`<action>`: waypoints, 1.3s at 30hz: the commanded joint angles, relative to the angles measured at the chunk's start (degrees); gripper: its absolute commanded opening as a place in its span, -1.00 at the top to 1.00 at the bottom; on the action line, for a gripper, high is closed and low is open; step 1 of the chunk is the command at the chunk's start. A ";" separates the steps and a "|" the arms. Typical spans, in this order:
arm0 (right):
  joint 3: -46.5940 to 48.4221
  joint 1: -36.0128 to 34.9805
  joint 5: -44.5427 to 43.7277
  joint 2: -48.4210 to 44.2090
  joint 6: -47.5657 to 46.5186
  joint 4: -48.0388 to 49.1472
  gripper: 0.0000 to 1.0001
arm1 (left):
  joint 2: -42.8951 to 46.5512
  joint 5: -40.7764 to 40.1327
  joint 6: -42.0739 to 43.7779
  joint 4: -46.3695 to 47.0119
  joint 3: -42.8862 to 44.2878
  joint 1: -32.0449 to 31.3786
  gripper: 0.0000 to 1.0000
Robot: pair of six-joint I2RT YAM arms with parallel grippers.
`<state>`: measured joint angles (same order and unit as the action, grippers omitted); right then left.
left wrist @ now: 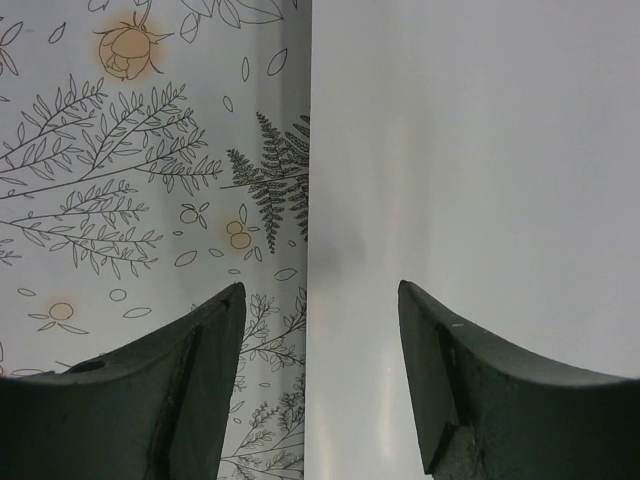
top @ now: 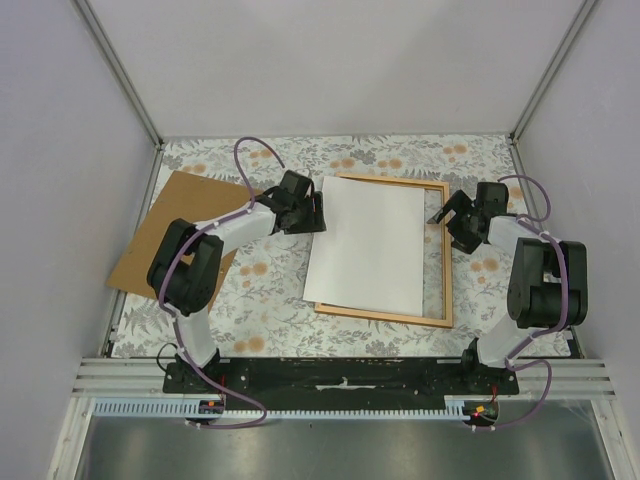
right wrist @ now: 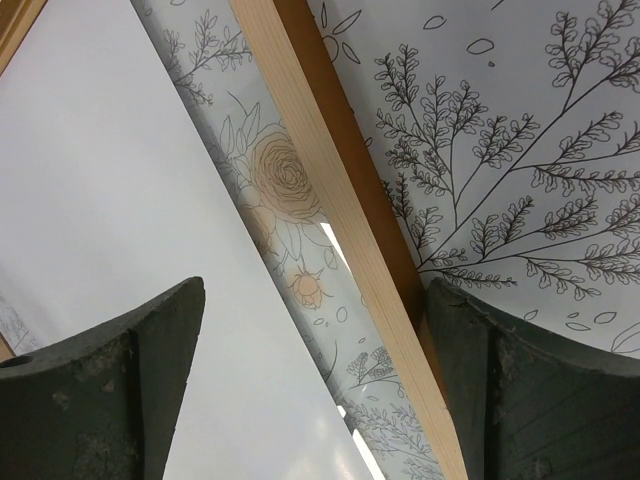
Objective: Put the photo into the frame
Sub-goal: Adjust the photo on the glass panel.
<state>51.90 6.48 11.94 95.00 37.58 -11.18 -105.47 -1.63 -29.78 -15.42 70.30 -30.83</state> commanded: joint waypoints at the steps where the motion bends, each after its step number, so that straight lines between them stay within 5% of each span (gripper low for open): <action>1: 1.98 -0.33 1.41 0.53 -0.84 1.77 -0.96 | -2.45 7.33 4.99 -2.59 4.22 2.09 -0.39; 19: 1.89 -0.33 2.29 0.18 -0.41 2.65 -0.96 | -5.89 15.86 0.95 -1.01 6.42 1.48 -0.39; 39: 1.98 -0.42 2.82 -0.08 0.03 2.39 -0.96 | -8.17 11.91 -4.32 -3.04 10.38 -4.15 -0.28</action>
<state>51.92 6.55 13.37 95.42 37.45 -10.26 -112.25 10.22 -31.70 -19.05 77.03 -33.30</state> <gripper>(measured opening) 0.980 0.643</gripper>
